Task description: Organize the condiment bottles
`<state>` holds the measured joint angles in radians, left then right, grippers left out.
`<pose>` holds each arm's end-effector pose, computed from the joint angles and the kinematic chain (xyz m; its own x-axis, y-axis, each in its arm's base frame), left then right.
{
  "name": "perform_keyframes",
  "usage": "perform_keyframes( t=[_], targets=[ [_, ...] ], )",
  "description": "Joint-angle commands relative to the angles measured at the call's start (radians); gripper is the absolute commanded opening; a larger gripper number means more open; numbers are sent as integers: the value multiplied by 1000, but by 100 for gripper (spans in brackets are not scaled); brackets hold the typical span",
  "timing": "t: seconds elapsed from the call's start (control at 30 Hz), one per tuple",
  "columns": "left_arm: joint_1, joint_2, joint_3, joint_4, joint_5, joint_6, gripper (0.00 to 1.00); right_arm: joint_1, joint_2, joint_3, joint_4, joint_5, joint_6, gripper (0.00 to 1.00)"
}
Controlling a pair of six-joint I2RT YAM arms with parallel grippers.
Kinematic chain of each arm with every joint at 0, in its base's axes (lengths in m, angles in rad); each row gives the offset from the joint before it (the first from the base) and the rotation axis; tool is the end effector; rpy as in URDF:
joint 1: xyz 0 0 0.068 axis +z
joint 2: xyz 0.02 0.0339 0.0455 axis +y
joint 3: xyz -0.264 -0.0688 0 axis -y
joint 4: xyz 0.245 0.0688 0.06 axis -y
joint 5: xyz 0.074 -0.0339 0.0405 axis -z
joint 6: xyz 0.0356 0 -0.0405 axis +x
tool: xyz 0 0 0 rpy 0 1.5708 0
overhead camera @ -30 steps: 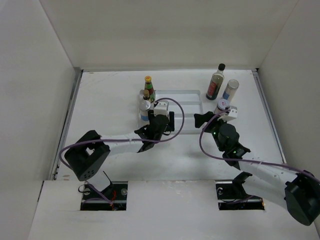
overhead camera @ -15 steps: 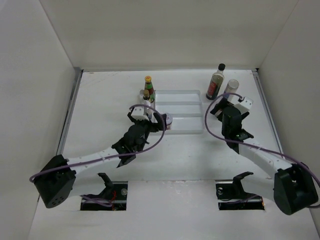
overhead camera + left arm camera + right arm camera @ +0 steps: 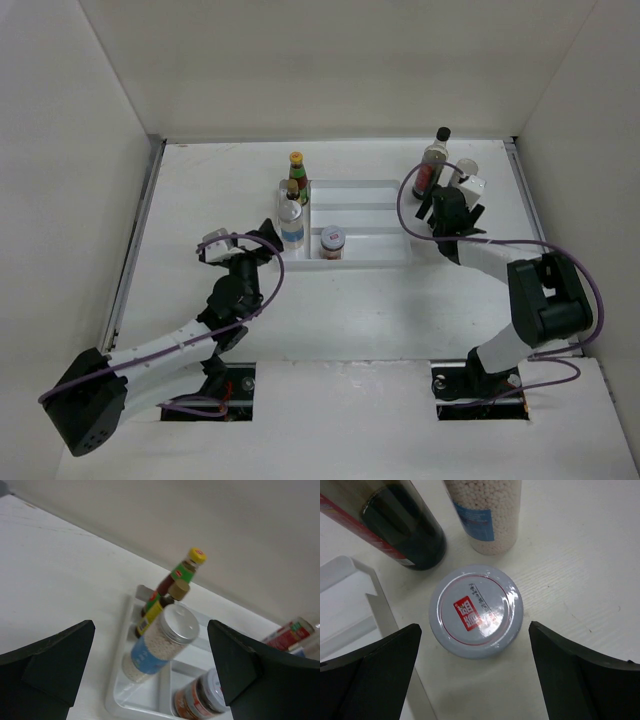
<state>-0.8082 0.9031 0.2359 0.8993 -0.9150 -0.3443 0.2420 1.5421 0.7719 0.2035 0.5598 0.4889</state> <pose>0.1442 -0.1101 0.2384 0.1806 -0.4870 -0.8545 -0.0329 0.8653 -0.5001 0.3132 0.0578 0.1939 -0.3512 0.3232 -0.8787 0.4495 0.8815 0.1446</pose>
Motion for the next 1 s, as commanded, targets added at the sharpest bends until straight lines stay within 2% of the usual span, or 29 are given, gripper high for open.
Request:
perform_keyframes(
  t=[0.0,0.1,0.17,0.33,0.37,0.57,0.7,0.8,0.97],
  targets=[
    [40,-43,-43,63,-73,12,100,-10,36,70,77,-1,-18,95],
    [62,-24,-49,55,-74,-22,100,-23,91,101,102,3,-18,91],
    [73,12,-46,55,-70,-42,100,-28,122,127,97,5,-18,85],
    [91,68,-44,55,-59,-78,100,-30,128,130,102,9,-16,53],
    [93,71,-44,55,-58,-79,100,-28,107,122,99,12,-16,49],
    [96,98,-49,66,-58,-88,100,74,-134,35,73,52,-35,47],
    [96,111,-44,66,-58,-88,100,166,-229,4,51,5,-23,47],
    [97,115,-43,66,-58,-88,100,219,-199,58,68,-78,-10,48],
    [123,128,-37,66,-58,-79,100,306,4,274,116,-222,-16,48]
  ],
)
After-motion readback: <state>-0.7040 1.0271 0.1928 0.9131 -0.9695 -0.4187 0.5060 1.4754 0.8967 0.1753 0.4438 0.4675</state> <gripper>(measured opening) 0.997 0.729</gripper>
